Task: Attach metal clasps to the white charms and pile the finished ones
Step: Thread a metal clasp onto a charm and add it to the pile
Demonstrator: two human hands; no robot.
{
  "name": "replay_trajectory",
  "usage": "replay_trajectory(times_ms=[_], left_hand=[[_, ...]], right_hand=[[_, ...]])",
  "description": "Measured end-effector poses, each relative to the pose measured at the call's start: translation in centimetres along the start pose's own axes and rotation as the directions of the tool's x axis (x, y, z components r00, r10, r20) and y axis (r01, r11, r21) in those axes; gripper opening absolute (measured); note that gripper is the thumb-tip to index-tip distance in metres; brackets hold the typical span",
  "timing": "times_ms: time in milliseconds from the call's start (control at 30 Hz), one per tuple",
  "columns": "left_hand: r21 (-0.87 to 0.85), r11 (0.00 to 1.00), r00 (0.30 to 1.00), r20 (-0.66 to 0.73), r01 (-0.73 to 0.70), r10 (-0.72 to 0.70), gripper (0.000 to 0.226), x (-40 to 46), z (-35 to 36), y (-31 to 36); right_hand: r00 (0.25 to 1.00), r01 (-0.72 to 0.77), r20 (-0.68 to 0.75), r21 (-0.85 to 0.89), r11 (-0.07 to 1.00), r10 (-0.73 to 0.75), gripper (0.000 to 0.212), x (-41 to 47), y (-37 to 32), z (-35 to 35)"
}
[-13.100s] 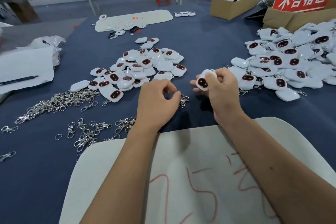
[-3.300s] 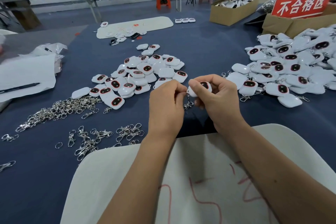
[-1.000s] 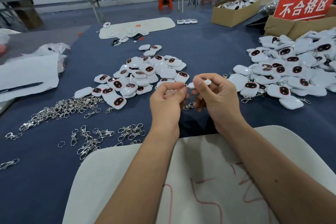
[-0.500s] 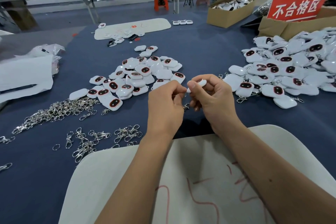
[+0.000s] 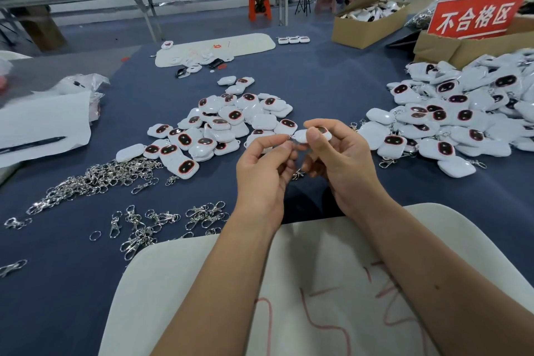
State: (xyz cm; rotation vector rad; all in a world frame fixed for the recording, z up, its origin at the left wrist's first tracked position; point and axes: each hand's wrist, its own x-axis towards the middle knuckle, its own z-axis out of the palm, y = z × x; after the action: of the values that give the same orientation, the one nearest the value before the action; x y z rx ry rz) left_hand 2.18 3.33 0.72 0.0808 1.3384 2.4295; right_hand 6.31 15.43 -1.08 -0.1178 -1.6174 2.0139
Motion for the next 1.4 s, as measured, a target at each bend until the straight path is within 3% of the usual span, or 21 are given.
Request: replay_trajectory(times_ms=[133,267,467,600,667,700,767,833,867,967,1200,1333,1400], left_hand=[[0.106,0.991,0.996,-0.027,-0.083,0.086,0.019,0.2,-0.3,0.1],[0.282,0.938,0.98,0.045,-0.2,0.195,0.022,0.5,-0.9,0.4],[0.628,0.669,0.916,0.231,-0.398,0.329,0.021,1.1,-1.3,0.3],[0.765,0.404,0.851,0.35,-0.501,0.392,0.02,0.8,-1.6,0.1],[0.786,0.367,0.843,0.339,-0.498,0.418,0.019,0.9,-1.7,0.2],[0.779,0.413,0.855,0.291,-0.472,0.43,0.019,1.0,-1.5,0.0],[0.661,0.662,0.918,0.108,-0.353,0.382,0.017,1.0,-1.1,-0.3],[0.39,0.904,0.977,-0.037,-0.177,0.208,0.014,0.5,-0.5,-0.5],[0.267,0.958,0.991,-0.054,-0.105,0.124,0.013,0.3,-0.3,-0.5],[0.136,0.99,0.998,-0.054,-0.033,0.041,0.013,0.2,-0.1,-0.6],[0.041,0.998,0.993,-0.106,-0.044,0.048,0.017,0.1,0.1,-0.5],[0.227,0.957,0.975,-0.084,-0.18,0.204,0.023,0.4,-0.3,-0.5],[0.428,0.854,0.943,-0.012,-0.295,0.332,0.023,0.7,-0.7,-0.2]], right_hand=[[1.0,0.0,-0.004,-0.039,0.999,0.0,0.01,0.0,0.0,0.0],[1.0,0.007,-0.016,-0.032,0.999,-0.008,0.019,-0.2,-0.1,0.0],[0.998,0.022,-0.058,-0.059,0.998,-0.026,0.019,-0.1,0.1,-0.2],[0.999,0.03,-0.023,-0.128,0.991,-0.034,0.02,0.0,0.3,-0.2],[0.999,0.038,0.006,-0.145,0.989,-0.037,0.018,0.1,0.4,-0.2],[0.999,0.041,0.013,-0.141,0.989,-0.04,0.016,0.2,0.4,-0.2],[0.999,0.038,0.011,-0.083,0.996,-0.037,0.016,0.2,0.3,-0.1],[0.999,0.033,0.012,-0.026,0.999,-0.033,0.023,0.2,0.2,-0.1],[1.0,0.029,0.01,-0.007,1.0,-0.029,0.027,0.2,0.1,0.0],[1.0,0.009,-0.012,0.012,1.0,-0.009,0.024,0.3,0.2,-0.1],[1.0,0.016,-0.002,-0.025,1.0,-0.016,0.009,0.2,0.5,-0.2],[0.999,0.022,-0.027,-0.04,0.999,-0.023,0.011,0.1,0.5,-0.3],[0.999,0.022,-0.038,-0.047,0.999,-0.024,0.013,0.2,0.5,-0.3]])
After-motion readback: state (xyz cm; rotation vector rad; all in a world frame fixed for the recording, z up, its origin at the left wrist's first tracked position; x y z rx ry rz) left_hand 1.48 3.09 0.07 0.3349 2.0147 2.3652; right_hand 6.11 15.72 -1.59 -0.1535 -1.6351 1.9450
